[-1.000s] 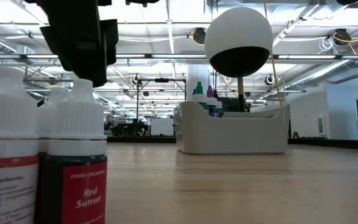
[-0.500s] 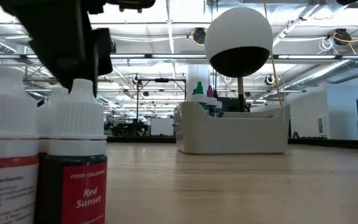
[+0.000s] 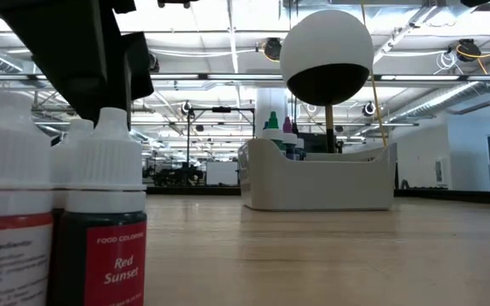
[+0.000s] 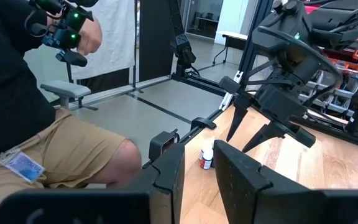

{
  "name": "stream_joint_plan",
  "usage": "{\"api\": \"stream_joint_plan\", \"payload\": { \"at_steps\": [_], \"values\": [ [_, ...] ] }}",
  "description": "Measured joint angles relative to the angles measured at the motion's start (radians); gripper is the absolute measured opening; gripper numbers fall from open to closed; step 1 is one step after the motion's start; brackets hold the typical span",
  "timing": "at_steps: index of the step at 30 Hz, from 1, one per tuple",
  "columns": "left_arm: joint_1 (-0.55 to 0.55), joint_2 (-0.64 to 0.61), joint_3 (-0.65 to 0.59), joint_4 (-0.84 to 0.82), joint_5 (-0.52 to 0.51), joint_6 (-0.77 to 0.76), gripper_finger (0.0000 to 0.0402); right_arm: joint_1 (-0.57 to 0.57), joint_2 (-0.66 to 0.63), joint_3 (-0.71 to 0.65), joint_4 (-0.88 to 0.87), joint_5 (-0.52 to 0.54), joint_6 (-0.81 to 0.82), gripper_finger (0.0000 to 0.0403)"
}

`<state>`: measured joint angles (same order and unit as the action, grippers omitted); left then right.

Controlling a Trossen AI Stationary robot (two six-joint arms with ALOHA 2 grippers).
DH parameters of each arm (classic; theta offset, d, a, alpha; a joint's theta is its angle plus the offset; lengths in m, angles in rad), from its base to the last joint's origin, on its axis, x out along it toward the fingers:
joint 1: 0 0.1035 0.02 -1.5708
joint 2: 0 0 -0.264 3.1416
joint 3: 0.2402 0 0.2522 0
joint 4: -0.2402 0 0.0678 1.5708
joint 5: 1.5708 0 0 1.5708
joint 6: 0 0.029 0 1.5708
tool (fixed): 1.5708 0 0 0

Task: Pick & Place food coloring
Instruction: Put the orange food coloring bottle into the gray bin

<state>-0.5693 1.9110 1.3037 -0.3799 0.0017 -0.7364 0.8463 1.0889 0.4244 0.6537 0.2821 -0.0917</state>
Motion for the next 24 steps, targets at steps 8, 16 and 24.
{"api": "stream_joint_plan", "payload": {
  "at_steps": [8,16,24],
  "values": [
    [-0.018,0.0,0.0,0.0,-0.055,0.027,0.0166,0.0,0.0,0.0,0.0,0.0,-0.001,0.0077],
    [-0.018,0.059,0.0,0.033,-0.044,0.064,0.0166,0.0,0.0,0.0,-0.006,0.001,-0.002,0.0077],
    [-0.014,0.076,0.001,0.026,-0.028,0.077,0.0166,0.0,0.0,0.0,-0.008,0.002,-0.002,0.0077]
  ]
}}
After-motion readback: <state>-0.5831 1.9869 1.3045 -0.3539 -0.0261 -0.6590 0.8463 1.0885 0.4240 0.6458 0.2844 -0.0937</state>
